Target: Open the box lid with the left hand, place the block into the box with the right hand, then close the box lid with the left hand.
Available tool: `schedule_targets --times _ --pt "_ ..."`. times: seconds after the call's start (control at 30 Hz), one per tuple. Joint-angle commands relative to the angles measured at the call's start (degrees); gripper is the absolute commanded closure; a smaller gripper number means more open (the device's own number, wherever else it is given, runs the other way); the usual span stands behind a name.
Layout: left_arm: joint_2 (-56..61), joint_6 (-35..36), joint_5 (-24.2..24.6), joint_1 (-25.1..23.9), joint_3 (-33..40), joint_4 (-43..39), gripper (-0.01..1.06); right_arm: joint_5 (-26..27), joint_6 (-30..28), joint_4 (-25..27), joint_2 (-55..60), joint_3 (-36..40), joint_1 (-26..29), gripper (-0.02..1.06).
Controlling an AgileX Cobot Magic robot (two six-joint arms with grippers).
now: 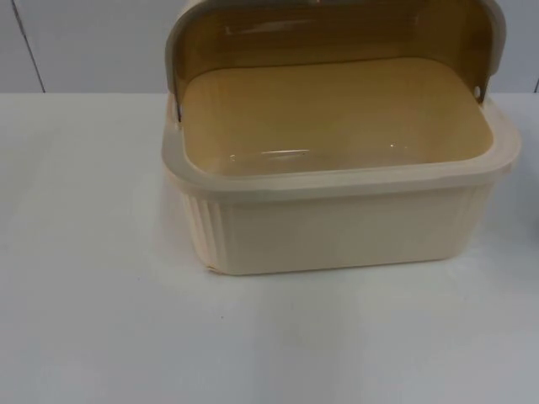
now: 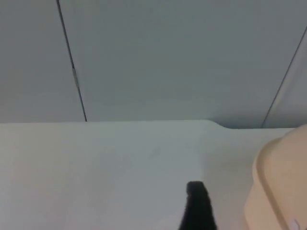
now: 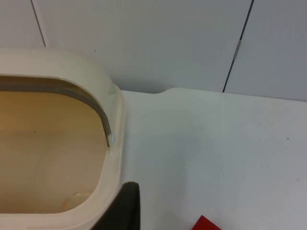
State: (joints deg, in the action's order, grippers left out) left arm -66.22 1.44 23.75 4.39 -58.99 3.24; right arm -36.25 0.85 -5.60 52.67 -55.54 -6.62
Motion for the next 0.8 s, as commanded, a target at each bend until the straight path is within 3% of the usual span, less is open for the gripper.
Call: schedule_targets --times 0.0,0.13,0.7,0.77 --pt "0.55 0.43 -0.33 -0.11 -0.13 -0.10 0.52 0.12 0.22 0.17 -0.32 -0.26 -0.10 0.00" --pt "1.24 0.43 0.90 -0.11 -0.13 0.67 0.61 0.99 2.69 -0.51 -0.21 -0.26 0.14 0.00" --pt "4.06 0.60 1.27 -0.11 -0.13 -0.80 0.61 2.99 5.34 -1.37 5.30 -0.26 0.14 0.00" --pt "4.06 0.60 1.42 -0.11 -0.13 -0.38 0.54 2.99 5.48 -1.37 5.18 -0.26 0.14 0.00"
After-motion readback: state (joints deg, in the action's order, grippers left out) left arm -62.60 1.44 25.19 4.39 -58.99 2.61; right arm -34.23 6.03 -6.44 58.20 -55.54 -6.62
